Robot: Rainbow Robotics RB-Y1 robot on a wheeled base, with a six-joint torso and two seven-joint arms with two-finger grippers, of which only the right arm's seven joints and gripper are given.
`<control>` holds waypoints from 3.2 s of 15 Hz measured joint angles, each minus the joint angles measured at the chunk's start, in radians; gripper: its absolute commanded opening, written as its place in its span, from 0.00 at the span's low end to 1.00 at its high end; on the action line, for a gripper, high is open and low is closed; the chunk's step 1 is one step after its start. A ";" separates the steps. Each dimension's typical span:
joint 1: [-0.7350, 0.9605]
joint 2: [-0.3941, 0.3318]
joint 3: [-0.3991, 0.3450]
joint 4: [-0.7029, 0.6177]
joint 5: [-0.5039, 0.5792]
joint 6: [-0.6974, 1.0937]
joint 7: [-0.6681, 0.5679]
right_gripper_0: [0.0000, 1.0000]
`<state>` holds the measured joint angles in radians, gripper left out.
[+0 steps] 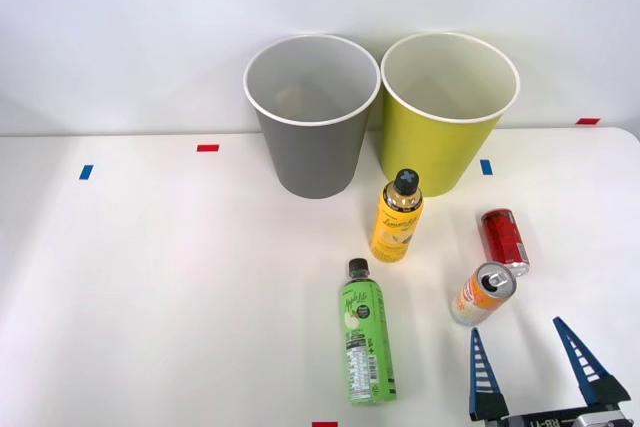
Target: Put cans in the gray bin, plastic bottles in the light green bin
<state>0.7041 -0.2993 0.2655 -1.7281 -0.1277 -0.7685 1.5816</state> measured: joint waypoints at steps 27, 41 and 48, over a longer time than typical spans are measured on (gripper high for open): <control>-0.216 0.021 0.002 -0.002 -0.010 0.238 -0.009 0.00; -0.143 -0.043 -0.023 -0.193 -0.015 0.335 -0.050 0.00; -0.212 -0.091 -0.079 -0.344 -0.018 0.463 -0.255 0.00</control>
<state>0.4916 -0.3902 0.1866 -2.0719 -0.1461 -0.3060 1.3266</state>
